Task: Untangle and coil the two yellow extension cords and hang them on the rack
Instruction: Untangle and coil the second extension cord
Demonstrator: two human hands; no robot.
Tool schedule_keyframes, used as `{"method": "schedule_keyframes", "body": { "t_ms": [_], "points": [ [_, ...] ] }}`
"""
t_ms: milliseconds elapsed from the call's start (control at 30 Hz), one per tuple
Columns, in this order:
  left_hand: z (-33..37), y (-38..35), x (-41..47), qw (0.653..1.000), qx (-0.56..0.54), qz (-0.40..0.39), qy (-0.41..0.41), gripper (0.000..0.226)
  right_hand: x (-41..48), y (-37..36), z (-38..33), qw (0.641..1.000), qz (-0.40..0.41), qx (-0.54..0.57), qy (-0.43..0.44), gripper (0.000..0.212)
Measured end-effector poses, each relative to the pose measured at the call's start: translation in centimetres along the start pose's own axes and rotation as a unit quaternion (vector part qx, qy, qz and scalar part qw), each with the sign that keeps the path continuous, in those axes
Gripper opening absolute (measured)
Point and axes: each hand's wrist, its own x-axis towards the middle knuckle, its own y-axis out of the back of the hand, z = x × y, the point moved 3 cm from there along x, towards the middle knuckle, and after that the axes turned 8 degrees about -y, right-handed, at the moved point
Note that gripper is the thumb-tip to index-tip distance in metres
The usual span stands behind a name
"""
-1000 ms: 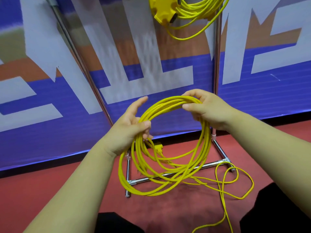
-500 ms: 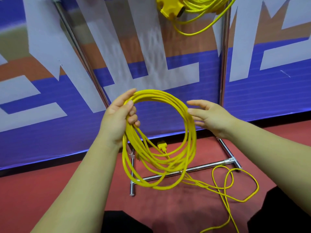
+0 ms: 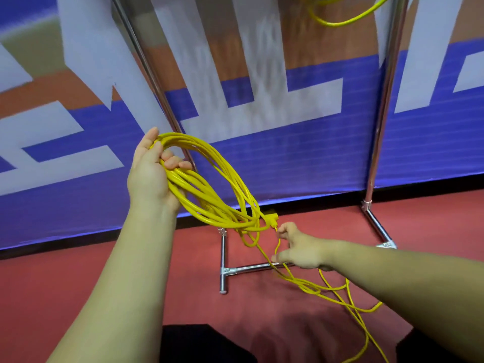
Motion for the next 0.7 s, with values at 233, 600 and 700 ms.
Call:
{"method": "schedule_keyframes", "body": {
  "t_ms": [233, 600, 700],
  "points": [
    [1.3, 2.5, 1.6, 1.000, -0.030, 0.006, -0.002, 0.023, 1.8, -4.0, -1.1, 0.995, -0.101, 0.015, -0.006, 0.050],
    [-3.0, 4.8, -0.1, 0.864, 0.462, -0.202, -0.022, 0.027, -3.2, 7.3, -5.5, 0.995, 0.017, 0.081, 0.052, 0.009],
    [-4.8, 2.2, -2.2, 0.769, 0.551, -0.320, -0.050, 0.019, -5.3, 8.0, -7.3, 0.992, 0.016, 0.083, 0.094, 0.015]
  ]
}}
